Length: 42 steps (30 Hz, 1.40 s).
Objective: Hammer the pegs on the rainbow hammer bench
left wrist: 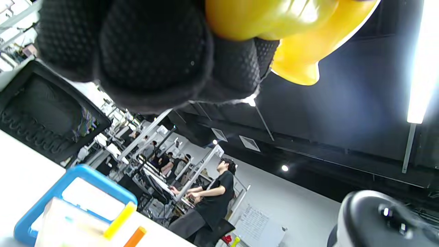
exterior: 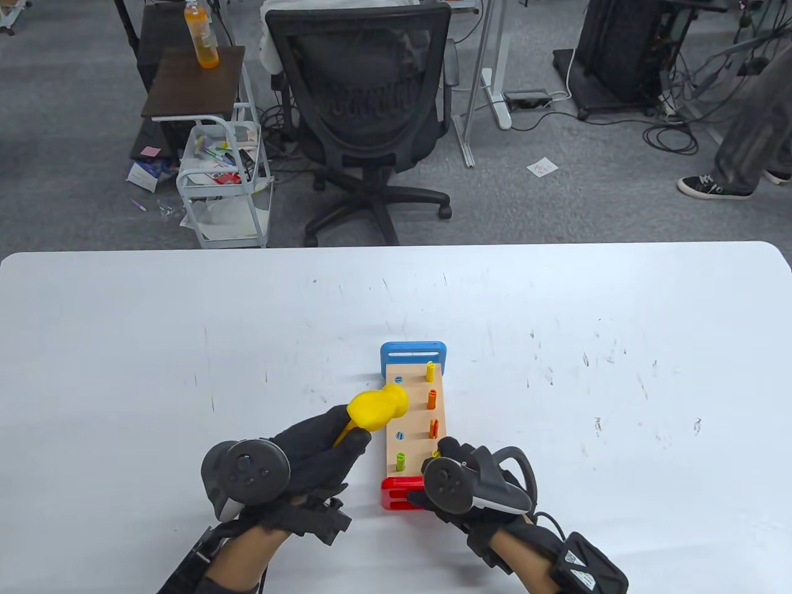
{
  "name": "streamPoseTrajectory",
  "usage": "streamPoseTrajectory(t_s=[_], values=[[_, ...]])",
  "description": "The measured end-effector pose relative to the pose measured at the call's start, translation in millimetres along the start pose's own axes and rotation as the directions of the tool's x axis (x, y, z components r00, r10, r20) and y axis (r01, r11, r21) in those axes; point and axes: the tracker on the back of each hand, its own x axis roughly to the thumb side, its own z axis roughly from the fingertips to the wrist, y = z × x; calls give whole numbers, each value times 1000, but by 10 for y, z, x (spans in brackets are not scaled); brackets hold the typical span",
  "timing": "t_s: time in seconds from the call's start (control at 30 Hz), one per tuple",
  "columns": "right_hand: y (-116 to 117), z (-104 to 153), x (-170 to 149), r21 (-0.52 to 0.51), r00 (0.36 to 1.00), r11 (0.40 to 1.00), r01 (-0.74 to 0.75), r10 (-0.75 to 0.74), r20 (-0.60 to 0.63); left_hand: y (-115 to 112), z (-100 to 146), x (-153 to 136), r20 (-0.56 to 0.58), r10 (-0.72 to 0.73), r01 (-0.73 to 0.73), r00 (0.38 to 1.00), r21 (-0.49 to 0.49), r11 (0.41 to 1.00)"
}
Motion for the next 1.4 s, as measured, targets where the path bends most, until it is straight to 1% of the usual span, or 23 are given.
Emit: streamPoseTrajectory(t_s=[0.07, 0.1, 0.13, 0.17, 0.2, 0.23, 0.33, 0.47, 0.6, 0.63, 0.7, 0.73, 0.77, 0.8, 0.83, 0.9, 1.0, 1.1, 1.2, 1.3, 1.33, 1.37, 1.4], values=[[0, 1, 1, -1, 1000, 1000, 0, 0, 0, -326, 47, -236, -121, -143, 106, 982, -274, 956], [0, 0, 0, 0, 1000, 1000, 0, 0, 0, -567, 119, -424, -193, -399, 208, 896, -612, 763], [-2, -3, -1, 1, 1000, 1000, -2, 2, -3, -464, 179, -482, -139, -393, 209, 909, -664, 718], [1, -2, -2, 1, 1000, 1000, 3, -3, 0, -438, 172, -518, -199, -119, 17, 973, -451, 893], [3, -2, 0, 0, 1000, 1000, 2, -2, 1, -362, 180, -481, -298, -36, -54, 954, -286, 957], [3, -3, 1, 0, 1000, 1000, -2, 2, 0, -225, 143, -431, -238, -7, -67, 971, -302, 951], [3, -2, -1, -3, 1000, 1000, 0, 0, -1, 179, 47, -170, -85, 46, -53, 995, -74, 996], [3, -1, 0, -3, 1000, 1000, 1, -1, -2, 513, -7, 148, 72, 141, -149, 987, 110, 983], [3, 0, 1, -4, 1000, 1000, 4, -4, -5, 399, -29, 148, 93, 120, -132, 988, 143, 981], [3, 1, 1, -4, 1000, 1000, 2, -2, -6, 206, -26, 43, 40, 80, -83, 996, 62, 995], [2, 1, 0, -4, 1000, 1000, 4, -4, -6, -323, 21, -253, -141, -69, 30, 988, -261, 965], [2, 1, 1, -4, 1000, 1000, 3, -3, -6, -592, 89, -415, -257, -266, 96, 929, -526, 845], [0, 1, 3, -3, 1000, 1000, 3, -3, -6, -582, 168, -483, -200, -336, 132, 920, -651, 748], [-1, 4, 2, -3, 1000, 1000, 4, -4, -5, -608, 114, -494, -216, -109, -2, 970, -455, 891], [-1, 5, 1, -5, 1000, 1000, 2, -2, -3, -520, 95, -417, -331, -43, -53, 943, -277, 959], [0, 1, 0, -4, 1000, 1000, 7, -7, -1, -250, -51, -244, -180, -125, 61, 976, -327, 943], [1, 0, 7, -2, 1000, 1000, 4, -4, -3, 162, -153, 81, -85, -126, 119, 988, -82, 990], [2, 0, 10, -2, 1000, 1000, 4, -4, -2, 402, -120, 300, 44, 2, -4, 999, 43, 999], [4, 1, 10, -3, 1000, 1000, 4, -4, -5, 284, -35, 209, 146, 228, -246, 963, 118, 962], [3, 0, 11, -4, 1000, 1000, 2, -2, -6, -155, 16, -121, -54, 83, -87, 995, -68, 994], [3, 0, 10, -4, 1000, 1000, 3, -3, -6, -434, 31, -330, -196, -186, 108, 963, -354, 929], [6, -1, 10, -3, 1000, 1000, 3, -3, -6, -667, 93, -487, -142, -401, 209, 905, -672, 711], [4, 0, 10, -4, 1000, 1000, 3, -3, -7, -447, 143, -506, -88, -289, 159, 953, -667, 728]])
